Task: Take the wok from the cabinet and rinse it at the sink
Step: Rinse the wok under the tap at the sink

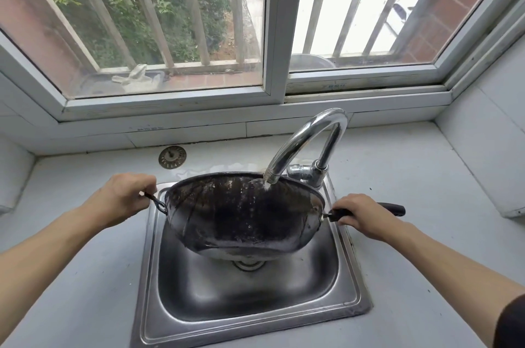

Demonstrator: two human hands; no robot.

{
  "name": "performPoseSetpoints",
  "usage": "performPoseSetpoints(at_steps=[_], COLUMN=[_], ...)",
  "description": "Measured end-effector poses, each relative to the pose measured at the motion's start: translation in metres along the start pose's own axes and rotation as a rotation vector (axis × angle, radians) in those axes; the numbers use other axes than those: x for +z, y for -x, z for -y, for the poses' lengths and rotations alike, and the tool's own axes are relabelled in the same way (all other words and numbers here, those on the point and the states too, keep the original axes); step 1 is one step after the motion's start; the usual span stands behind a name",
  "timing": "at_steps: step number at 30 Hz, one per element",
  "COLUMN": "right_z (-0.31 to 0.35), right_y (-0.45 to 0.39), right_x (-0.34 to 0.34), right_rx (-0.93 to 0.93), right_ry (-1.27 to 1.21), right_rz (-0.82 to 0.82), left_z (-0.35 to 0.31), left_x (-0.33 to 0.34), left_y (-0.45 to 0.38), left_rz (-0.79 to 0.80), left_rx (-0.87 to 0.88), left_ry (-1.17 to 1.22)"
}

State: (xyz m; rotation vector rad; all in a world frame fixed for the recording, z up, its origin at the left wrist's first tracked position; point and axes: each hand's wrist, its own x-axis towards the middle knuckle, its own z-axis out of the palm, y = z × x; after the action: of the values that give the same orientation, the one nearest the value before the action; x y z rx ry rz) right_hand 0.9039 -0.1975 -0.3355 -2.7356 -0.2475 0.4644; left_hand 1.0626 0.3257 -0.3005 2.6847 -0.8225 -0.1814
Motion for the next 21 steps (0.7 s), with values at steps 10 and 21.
performPoseSetpoints(at_steps=[10,21], right_z=[0.019,0.029], right_y=[-0.019,-0.026], right_x=[-0.006,-0.007], right_rx=[-0.056,-0.084], right_ry=[0.017,0.036], right_rz=[-0.017,-0.015], left_z=[0.019,0.027], left_x=[-0.006,-0.008], left_y=[0.018,0.026], left_rz=[-0.033,-0.048], left_rx=[-0.036,-0.050], left_ry=[-0.001,-0.021])
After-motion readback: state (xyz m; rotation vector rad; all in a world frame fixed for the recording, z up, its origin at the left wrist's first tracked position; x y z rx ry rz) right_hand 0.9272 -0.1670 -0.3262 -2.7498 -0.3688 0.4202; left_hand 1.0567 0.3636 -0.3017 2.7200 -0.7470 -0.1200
